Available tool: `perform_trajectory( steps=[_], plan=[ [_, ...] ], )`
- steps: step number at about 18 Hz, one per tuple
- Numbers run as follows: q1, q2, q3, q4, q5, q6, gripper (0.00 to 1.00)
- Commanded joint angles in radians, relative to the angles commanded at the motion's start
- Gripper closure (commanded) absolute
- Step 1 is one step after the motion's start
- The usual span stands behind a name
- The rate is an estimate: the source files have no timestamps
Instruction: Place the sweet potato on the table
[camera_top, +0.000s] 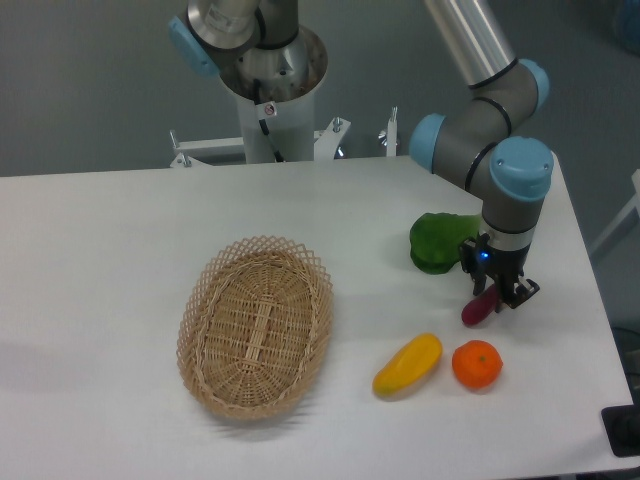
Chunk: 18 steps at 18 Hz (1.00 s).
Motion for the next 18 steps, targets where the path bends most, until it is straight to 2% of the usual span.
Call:
perform_trajectory(
  steps=[4,10,12,13,16,18],
  plan=[
    [-0.009,0.012,0.021,0.002,-0.002,-0.178,0.00],
    [-0.017,0.058,0.124,-0.008,-0.003,-0.230,0.00],
    [-0.012,0.087,0.155,-0.027,-0.005,-0.218,0.00],
    [-0.011,0.106,0.175,-0.050,-0.005,-0.215,0.00],
    [0.009,0.146,0.236,-0.214,-0.003,-0.186,0.00],
    [0.024,0.173,0.265,-0.299,-0.003,-0.128,0.00]
  ],
)
